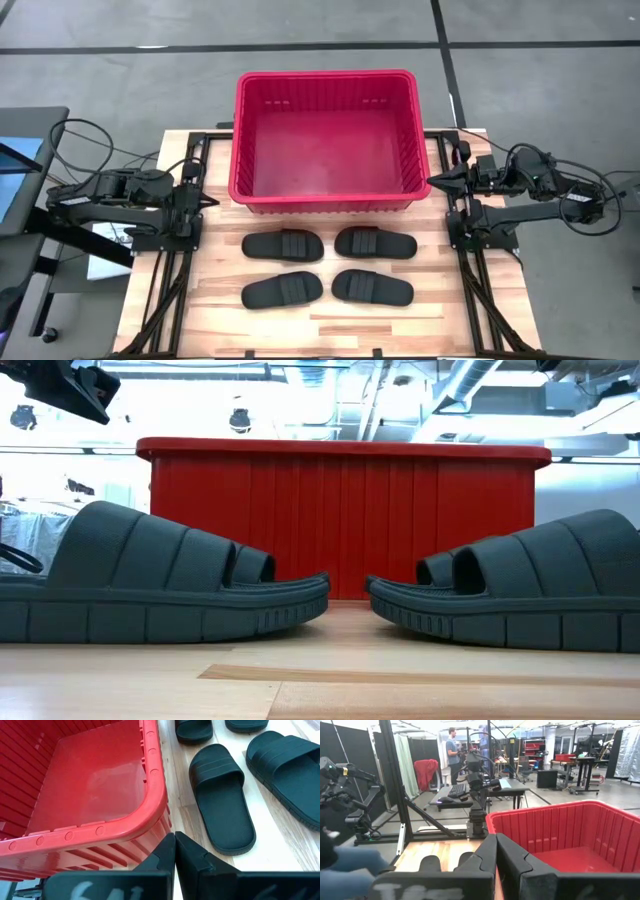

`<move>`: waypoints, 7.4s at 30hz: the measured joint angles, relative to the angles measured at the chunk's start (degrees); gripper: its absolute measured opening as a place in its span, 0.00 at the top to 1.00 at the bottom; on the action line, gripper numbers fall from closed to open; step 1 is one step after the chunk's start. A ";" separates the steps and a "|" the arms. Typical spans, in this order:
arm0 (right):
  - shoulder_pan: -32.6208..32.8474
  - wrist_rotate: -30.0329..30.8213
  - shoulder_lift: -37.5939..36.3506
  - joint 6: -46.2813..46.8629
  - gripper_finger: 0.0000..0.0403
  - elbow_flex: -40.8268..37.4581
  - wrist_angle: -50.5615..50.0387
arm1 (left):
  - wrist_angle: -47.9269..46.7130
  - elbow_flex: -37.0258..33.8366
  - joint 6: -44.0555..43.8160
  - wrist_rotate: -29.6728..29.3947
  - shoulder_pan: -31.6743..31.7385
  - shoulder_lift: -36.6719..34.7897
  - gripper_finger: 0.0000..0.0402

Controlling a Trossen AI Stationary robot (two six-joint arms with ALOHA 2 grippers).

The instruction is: Pick and place slides into bin

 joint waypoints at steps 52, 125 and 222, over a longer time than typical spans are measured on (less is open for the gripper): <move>-0.01 0.00 0.00 0.00 1.00 0.01 0.00 | 0.00 0.00 0.00 0.01 -0.01 -0.01 1.00; 0.00 0.00 -0.02 0.00 1.00 0.01 0.02 | 21.31 1.57 -25.38 22.36 0.01 0.00 1.00; -0.01 0.00 -0.02 0.00 1.00 0.02 0.00 | 19.20 2.46 5.60 -8.97 -50.82 47.44 0.81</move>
